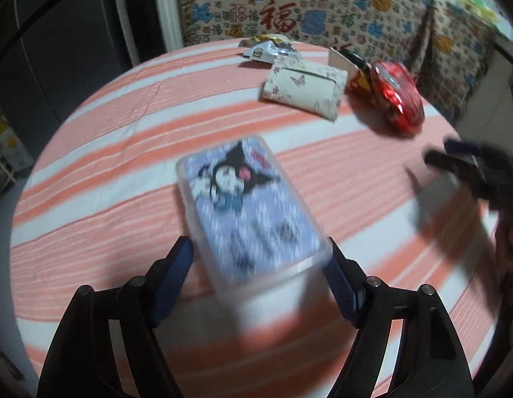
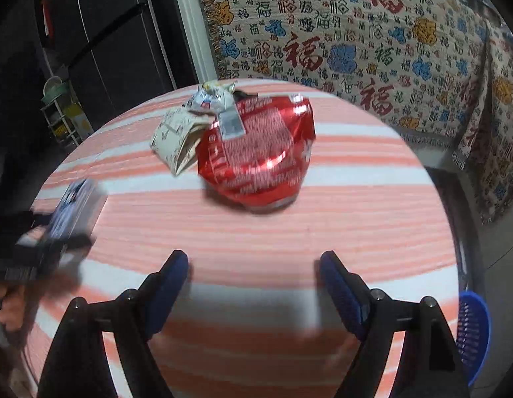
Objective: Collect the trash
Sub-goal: 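Grasp the clear Kuromi-print plastic box with the left tool while the right tool grasps the crushed red can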
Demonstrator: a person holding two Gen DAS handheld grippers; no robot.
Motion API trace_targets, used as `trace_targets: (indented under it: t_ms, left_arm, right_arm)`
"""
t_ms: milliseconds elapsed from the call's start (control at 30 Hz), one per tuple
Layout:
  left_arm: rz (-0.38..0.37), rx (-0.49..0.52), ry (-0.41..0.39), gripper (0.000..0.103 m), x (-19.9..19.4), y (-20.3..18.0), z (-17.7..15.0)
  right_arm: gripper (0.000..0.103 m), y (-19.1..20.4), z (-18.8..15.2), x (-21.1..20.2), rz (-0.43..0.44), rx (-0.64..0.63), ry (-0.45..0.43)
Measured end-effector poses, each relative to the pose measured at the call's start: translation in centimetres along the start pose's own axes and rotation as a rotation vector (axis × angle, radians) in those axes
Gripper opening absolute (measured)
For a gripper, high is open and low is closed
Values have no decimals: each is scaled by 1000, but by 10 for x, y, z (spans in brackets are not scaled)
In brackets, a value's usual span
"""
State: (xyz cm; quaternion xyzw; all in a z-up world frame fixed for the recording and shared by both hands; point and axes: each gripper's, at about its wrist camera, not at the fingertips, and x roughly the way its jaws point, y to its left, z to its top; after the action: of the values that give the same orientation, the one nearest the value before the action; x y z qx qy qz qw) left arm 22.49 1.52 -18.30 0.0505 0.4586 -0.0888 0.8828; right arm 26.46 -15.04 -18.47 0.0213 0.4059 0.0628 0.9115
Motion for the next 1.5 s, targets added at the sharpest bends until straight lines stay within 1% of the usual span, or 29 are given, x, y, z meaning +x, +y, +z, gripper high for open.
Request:
trace_targets:
  t_ms: [67,133,200,233,267,333,400,433,467,500,533,567,600,633,733,867,933,1000,1100,1167,1233,1333,1400,1500]
  left_arm:
    - [-4,-9,-16,81,-4,0,-4]
    - [-3,-32,-32,86,-3,1,-5]
    - [13,-45,-42,90,-1,2,-5]
    - [15,-50,-46,92,0,4,-5]
    - [15,-54,-50,93,1,5,-5]
    - [3,-66,-54,94,4,8,-2]
    - [-9,-82,-57,96,5,12,-3]
    - [-12,-90,-59,96,5,14,-3]
    - [-17,-98,-61,96,5,16,-3]
    - [-21,-103,-63,97,4,16,-4]
    - [-22,-106,-64,97,4,16,-3]
    - [-22,-106,-64,97,4,16,-4]
    - [-21,-104,-63,97,4,16,-3]
    - [-21,-104,-63,97,5,16,-3]
    - [-31,-113,-68,97,3,18,-5]
    - [-47,-129,-73,97,3,23,-6]
    - [-42,-125,-71,97,3,22,-5]
    - [-40,-119,-69,98,4,21,-5]
    - [-54,-123,-72,98,3,21,-6]
    - [-66,-128,-76,98,1,22,-6]
    - [-80,-132,-80,98,-1,21,-6]
    - [-80,-139,-84,97,-1,20,-3]
    - [-78,-160,-84,95,0,23,0]
    - [-92,-199,-73,88,1,28,5]
  right_arm:
    - [84,9,13,10,-48,-34,7]
    - [84,24,27,25,-117,-83,23]
    - [84,35,34,34,-189,-122,8]
    - [81,38,38,37,-220,-133,-6]
    - [70,37,40,36,-219,-128,-20]
    - [70,29,42,30,-189,-85,-34]
    - [69,21,39,18,-136,-43,-43]
    - [69,16,37,12,-81,-15,-40]
    - [69,10,35,6,4,27,-27]
    - [69,4,32,1,110,82,-7]
    - [69,-4,27,-2,272,162,40]
    - [69,-7,24,-2,355,203,78]
    - [69,-10,19,-1,415,236,115]
    - [69,-15,16,-1,433,254,129]
    - [69,-35,12,-3,344,295,125]
    - [69,-58,10,-9,276,351,105]
    - [69,-58,10,-12,213,308,99]
    - [69,-55,11,-14,174,252,93]
    - [69,-47,8,-21,169,192,102]
    - [69,-37,-1,-31,151,125,99]
    - [69,-32,-10,-39,176,109,102]
    - [69,-20,-16,-38,239,147,106]
    - [69,-15,-16,-28,269,193,119]
    - [70,-14,-14,-15,262,282,87]
